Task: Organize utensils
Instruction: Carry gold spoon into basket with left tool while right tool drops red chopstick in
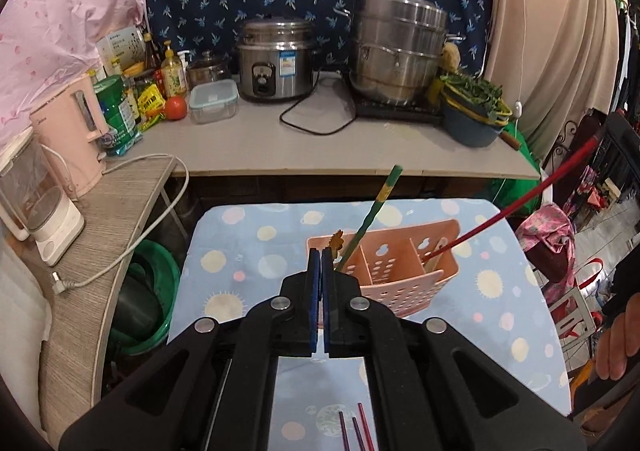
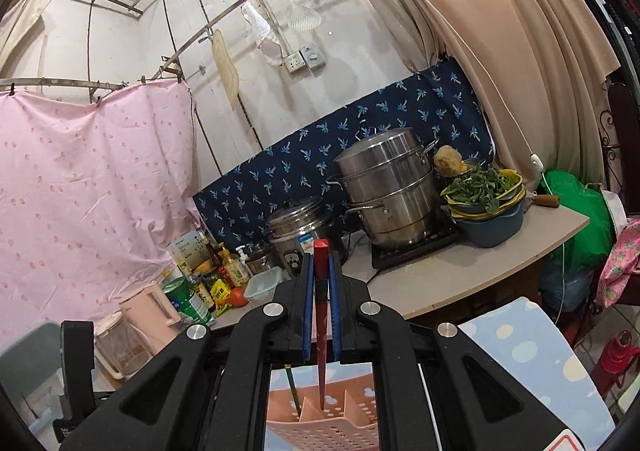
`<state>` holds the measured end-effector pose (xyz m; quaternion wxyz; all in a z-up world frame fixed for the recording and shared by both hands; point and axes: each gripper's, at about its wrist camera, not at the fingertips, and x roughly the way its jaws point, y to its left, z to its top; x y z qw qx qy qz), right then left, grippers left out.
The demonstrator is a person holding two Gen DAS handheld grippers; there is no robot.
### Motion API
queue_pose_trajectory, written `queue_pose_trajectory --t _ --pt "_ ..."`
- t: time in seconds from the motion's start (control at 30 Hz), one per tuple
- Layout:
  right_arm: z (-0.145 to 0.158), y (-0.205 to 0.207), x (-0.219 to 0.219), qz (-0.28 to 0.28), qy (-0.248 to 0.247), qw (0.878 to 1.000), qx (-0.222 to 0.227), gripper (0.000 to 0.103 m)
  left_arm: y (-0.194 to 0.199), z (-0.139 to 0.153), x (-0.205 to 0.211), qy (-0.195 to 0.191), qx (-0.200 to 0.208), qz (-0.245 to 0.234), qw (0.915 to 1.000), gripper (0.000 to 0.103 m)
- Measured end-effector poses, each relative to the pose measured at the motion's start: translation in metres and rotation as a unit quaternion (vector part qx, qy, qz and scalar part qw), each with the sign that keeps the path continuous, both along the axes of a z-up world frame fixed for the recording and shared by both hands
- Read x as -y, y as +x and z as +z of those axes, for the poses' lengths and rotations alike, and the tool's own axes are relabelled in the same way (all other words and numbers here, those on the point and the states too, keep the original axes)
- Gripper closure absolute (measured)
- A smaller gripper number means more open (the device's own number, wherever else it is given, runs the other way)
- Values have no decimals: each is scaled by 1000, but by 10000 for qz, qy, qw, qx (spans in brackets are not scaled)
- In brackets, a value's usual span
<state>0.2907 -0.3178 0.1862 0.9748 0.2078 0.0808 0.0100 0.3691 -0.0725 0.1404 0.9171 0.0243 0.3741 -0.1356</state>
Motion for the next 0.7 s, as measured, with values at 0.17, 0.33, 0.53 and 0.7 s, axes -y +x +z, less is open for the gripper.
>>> queue_pose_trajectory --t 0.17,0.33,0.53,0.7 --pt "-33 27 -7 88 -128 9989 -439 96 15 -20 1 25 -216 6 9998 102" --pt "-57 39 -9 172 -132 9969 -754 96 27 -35 -1 -56 -365 61 9993 102" --pt "-63 37 -10 186 -201 9959 -860 90 25 -30 -4 -210 -111 117 9996 71" --pt "-58 23 -10 208 -215 9961 -836 83 13 -15 -11 -233 261 269 9990 53"
